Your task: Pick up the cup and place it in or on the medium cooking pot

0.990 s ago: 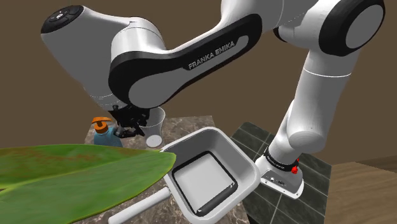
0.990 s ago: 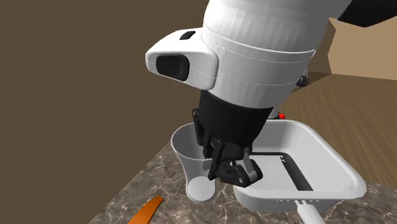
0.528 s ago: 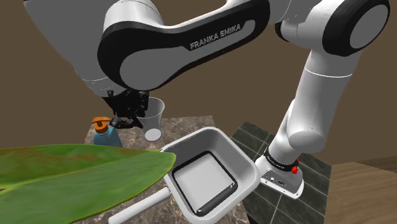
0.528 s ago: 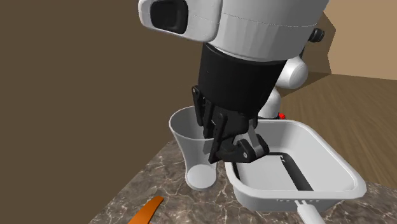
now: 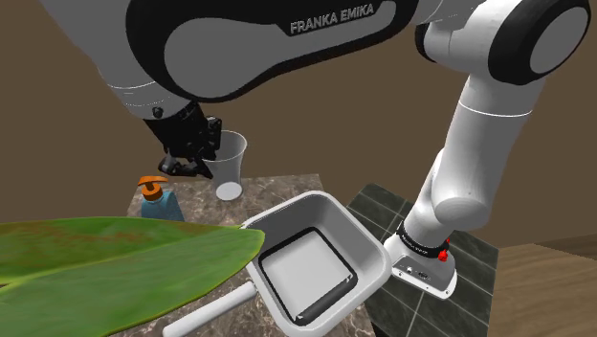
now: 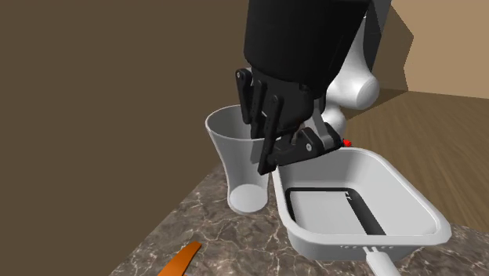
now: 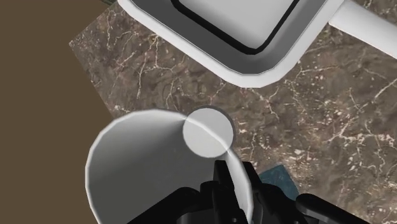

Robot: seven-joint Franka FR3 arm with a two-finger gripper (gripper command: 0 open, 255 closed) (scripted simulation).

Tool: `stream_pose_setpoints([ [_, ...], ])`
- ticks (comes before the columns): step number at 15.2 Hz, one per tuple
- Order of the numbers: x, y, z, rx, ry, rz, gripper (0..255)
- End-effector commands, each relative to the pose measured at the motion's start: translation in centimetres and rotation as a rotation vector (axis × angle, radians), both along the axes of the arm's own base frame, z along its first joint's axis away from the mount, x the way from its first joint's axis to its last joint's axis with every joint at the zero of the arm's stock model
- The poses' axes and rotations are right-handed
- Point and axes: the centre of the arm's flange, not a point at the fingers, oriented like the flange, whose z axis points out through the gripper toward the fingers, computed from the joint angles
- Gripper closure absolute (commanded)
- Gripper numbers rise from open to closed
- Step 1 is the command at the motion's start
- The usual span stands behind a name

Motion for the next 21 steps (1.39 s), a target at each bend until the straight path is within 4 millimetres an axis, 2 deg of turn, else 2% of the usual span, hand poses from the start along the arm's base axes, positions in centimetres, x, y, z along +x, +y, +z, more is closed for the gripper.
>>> stream_pose_setpoints([
  [1,0.1,0.1,1.3,0.0,0.0,0.0,255],
  [4,0.1,0.1,2.6,0.0,0.0,0.0,255],
  [18,-17.9,2.6,6.2,0.0,0.0,0.0,255],
  [19,-19.7,2.9,6.6,0.0,0.0,0.0,255],
  [21,-19.7,2.9,5.6,0.0,0.0,0.0,255],
])
